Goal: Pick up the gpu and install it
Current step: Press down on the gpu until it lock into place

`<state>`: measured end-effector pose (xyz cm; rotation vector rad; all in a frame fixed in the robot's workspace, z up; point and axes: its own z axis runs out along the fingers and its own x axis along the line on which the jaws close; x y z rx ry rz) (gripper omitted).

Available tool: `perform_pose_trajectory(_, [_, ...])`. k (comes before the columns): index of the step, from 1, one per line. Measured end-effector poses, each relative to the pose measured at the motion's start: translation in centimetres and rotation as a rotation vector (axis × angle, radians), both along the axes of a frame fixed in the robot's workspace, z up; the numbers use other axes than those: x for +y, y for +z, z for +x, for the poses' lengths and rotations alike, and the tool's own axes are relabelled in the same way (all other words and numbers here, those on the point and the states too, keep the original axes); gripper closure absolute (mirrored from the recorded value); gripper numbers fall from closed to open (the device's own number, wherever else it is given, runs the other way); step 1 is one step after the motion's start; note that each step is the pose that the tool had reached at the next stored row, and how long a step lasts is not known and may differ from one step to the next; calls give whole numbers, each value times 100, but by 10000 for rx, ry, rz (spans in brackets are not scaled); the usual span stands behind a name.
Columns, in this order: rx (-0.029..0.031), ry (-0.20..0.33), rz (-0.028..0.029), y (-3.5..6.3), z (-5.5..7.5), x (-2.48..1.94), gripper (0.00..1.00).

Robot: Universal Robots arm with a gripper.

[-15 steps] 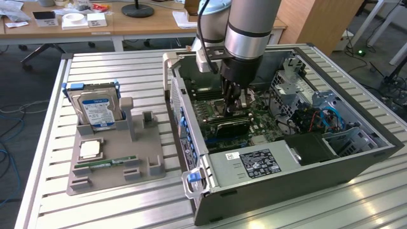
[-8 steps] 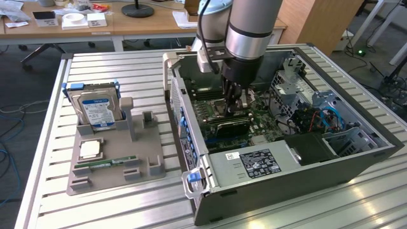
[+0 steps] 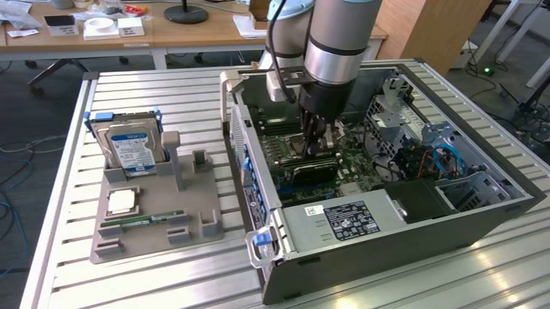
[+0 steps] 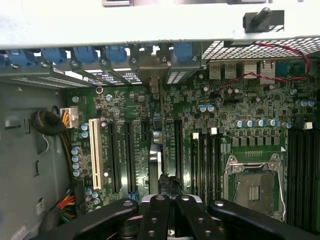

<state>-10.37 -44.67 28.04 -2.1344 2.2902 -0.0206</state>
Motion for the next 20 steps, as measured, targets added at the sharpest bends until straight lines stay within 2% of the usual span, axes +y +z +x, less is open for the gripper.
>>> perform_pose_trajectory(10, [0,0,3,-23,1,12,89])
perform_pose_trajectory(16, [0,-6,3,-82,0,13,89])
perform_pose_trajectory(20, [1,-6,0,-87,0,13,89])
